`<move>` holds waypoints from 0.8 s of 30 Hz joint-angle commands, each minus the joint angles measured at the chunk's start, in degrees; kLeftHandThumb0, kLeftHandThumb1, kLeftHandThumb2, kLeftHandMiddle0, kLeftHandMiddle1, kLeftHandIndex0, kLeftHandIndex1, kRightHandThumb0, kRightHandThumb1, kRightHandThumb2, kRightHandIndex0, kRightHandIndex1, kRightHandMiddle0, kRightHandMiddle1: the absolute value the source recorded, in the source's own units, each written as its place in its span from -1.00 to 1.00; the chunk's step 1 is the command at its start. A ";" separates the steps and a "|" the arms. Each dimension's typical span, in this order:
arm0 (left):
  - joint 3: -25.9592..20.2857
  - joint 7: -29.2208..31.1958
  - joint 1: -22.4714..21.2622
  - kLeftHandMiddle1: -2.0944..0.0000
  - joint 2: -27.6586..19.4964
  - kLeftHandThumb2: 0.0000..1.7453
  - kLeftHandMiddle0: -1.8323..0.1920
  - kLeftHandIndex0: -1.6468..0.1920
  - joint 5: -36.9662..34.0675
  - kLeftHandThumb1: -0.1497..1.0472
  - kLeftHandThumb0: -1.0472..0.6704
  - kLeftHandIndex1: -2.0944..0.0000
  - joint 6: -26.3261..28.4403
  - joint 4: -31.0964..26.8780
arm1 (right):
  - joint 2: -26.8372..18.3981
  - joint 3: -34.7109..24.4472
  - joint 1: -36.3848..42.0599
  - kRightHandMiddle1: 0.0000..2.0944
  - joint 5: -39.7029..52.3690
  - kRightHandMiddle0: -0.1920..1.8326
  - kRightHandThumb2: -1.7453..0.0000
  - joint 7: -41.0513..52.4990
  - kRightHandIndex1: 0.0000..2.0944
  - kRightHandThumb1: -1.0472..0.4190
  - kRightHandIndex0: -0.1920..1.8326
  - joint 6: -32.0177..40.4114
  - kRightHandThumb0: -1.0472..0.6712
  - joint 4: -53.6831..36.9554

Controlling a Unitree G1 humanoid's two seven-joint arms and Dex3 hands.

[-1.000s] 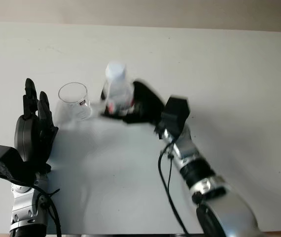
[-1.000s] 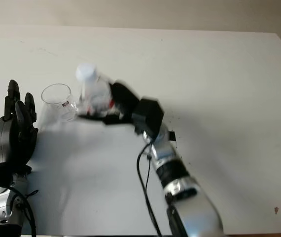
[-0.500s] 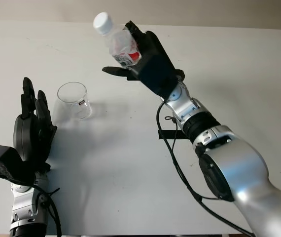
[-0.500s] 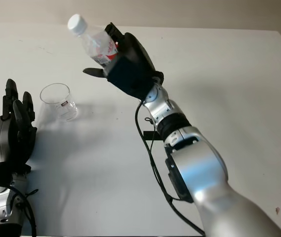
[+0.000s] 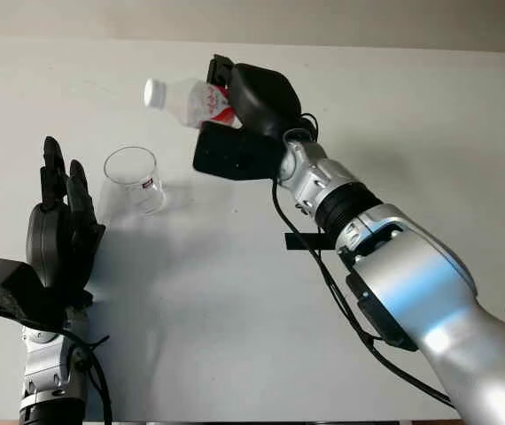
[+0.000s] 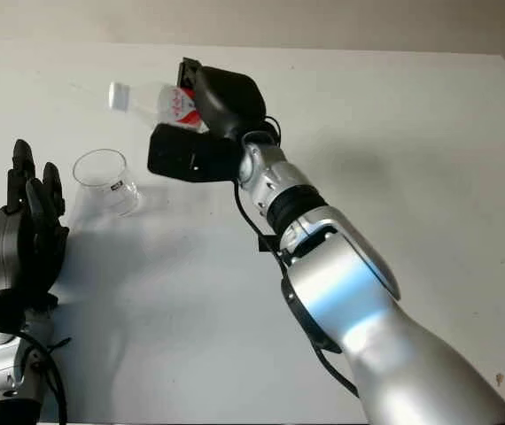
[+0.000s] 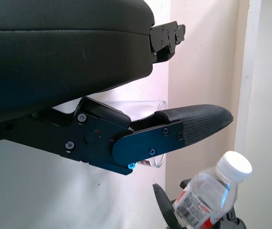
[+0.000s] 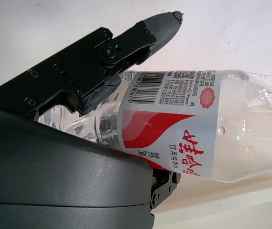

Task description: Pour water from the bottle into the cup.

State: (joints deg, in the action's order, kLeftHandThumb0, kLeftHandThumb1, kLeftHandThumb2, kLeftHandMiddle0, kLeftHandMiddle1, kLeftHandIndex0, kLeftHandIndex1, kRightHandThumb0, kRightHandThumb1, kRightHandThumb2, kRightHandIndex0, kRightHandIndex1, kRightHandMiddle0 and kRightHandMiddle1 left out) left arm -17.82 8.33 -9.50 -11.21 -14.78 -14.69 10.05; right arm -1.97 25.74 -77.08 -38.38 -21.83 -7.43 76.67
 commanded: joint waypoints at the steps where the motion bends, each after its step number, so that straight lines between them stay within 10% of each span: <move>1: 0.64 -0.14 1.82 0.95 1.56 -0.21 0.96 1.00 0.30 1.00 -0.69 0.95 -0.49 0.83 | 0.46 0.96 -3.07 1.00 -0.93 -0.44 0.82 -1.15 1.00 -1.00 0.03 0.03 -0.02 -0.30; 11: 0.62 -0.69 1.76 0.95 2.55 -0.22 0.96 1.00 -0.19 1.00 -0.69 0.96 -0.52 1.07 | 0.76 4.66 -3.42 0.97 -4.40 -0.66 0.94 -3.69 1.00 -0.96 0.02 -0.64 -0.07 -0.20; 24: 0.64 -0.71 2.28 0.95 2.81 -0.23 0.96 1.00 -0.04 1.00 -0.69 0.96 -0.60 0.92 | -0.02 18.51 -5.24 0.30 -18.55 -0.46 0.94 -12.70 1.00 -0.85 0.00 1.86 -0.22 0.56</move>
State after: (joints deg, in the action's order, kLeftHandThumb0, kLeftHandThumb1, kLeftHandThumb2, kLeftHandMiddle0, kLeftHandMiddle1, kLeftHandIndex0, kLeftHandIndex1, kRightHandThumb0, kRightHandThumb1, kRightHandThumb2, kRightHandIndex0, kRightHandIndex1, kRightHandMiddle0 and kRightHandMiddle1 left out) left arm -17.61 7.78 -9.49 -10.20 -14.69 -14.98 9.67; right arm -1.67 42.93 -79.66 -55.80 -33.36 -6.31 77.31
